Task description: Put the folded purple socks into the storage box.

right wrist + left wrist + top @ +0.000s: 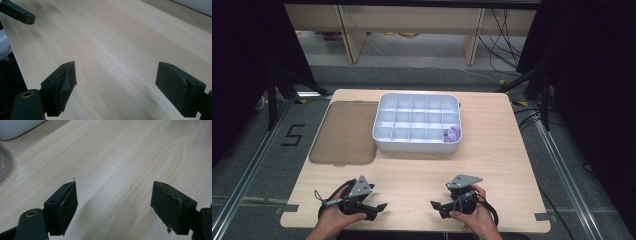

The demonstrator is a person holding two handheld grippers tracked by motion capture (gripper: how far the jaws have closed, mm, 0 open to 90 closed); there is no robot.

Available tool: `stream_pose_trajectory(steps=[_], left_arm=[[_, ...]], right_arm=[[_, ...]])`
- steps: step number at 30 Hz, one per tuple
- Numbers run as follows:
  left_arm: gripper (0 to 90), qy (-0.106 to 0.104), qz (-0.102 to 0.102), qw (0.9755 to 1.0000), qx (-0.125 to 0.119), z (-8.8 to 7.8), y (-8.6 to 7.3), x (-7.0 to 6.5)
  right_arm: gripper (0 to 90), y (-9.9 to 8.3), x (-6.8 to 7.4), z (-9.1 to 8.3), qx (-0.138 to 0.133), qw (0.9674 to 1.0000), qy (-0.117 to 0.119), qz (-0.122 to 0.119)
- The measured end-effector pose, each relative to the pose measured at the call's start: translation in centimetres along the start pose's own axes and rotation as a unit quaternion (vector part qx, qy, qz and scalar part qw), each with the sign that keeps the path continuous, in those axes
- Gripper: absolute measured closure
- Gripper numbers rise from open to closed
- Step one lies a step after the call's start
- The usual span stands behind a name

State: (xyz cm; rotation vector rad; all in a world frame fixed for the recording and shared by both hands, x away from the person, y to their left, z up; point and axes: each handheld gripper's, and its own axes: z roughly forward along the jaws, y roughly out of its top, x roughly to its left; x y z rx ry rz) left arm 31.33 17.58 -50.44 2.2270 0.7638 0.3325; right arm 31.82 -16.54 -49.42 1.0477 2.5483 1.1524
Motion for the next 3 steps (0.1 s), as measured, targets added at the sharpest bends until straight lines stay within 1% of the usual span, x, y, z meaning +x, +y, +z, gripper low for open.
stream_pose_trajectory(steps=[1, 3], left_arm=[[20.9, 0.001, 0.000, 1.0000, 0.000, 0.00, -0.01, 0.01], [20.9, 0.000, 0.001, 1.0000, 0.001, 0.00, -0.01, 0.02]], right_arm=[[17.8, -0.01, -0.08, 0.06, -0.002, 1.0000, 0.000, -0.004], [17.8, 0.01, -0.11, 0.05, -0.003, 1.0000, 0.002, -0.004]])
